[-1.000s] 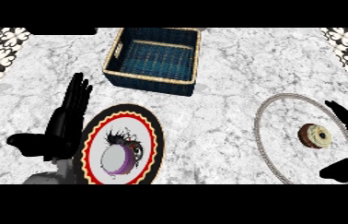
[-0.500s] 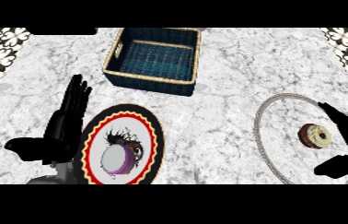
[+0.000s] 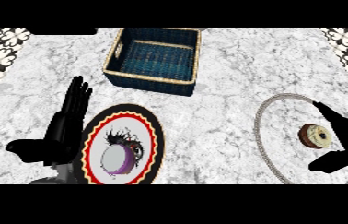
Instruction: Pick the cupcake from the placemat and place it in the basket
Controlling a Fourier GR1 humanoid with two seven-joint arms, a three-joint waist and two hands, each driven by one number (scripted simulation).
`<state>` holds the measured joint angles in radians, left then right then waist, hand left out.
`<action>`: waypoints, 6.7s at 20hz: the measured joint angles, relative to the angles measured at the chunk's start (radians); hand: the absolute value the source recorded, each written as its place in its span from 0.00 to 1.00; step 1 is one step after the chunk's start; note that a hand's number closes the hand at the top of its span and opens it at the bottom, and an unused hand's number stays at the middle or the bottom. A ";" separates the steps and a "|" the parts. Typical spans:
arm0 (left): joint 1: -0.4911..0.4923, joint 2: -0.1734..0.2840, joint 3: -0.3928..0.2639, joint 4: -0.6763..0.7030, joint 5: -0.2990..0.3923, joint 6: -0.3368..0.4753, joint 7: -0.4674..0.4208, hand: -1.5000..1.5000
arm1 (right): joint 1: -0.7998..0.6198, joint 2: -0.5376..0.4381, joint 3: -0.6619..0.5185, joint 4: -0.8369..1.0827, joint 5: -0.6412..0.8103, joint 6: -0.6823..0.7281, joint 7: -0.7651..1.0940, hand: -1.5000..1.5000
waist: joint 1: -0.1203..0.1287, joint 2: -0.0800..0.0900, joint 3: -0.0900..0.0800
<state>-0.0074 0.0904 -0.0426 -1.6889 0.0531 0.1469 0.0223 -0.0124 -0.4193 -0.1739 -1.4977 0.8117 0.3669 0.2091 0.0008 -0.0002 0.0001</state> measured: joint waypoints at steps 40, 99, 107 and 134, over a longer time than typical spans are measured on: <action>-0.098 -0.066 -0.104 0.030 -0.040 -0.093 0.022 0.50 | -0.567 0.417 0.622 0.165 0.248 -0.279 0.574 1.00 | 0.243 0.031 0.000; -0.069 -0.038 0.010 0.060 -0.030 -0.047 -0.008 0.50 | -1.287 0.408 0.947 0.687 -0.177 -0.798 0.938 1.00 | 0.058 0.007 -0.002; -0.045 -0.040 0.006 0.038 -0.031 -0.046 -0.003 0.50 | -1.238 0.408 0.955 0.731 -0.189 -0.889 0.917 1.00 | 0.049 0.005 -0.001; -0.008 -0.033 0.038 0.017 -0.025 -0.040 -0.003 0.50 | -1.263 0.409 0.895 0.806 0.002 -1.152 0.909 0.00 | 0.001 -0.008 -0.001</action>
<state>-0.0149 0.0572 -0.0043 -1.6717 0.0279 0.1072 0.0194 -1.2759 -0.0105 0.7213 -0.6912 0.8140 -0.7854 1.1179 0.0022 -0.0080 -0.0007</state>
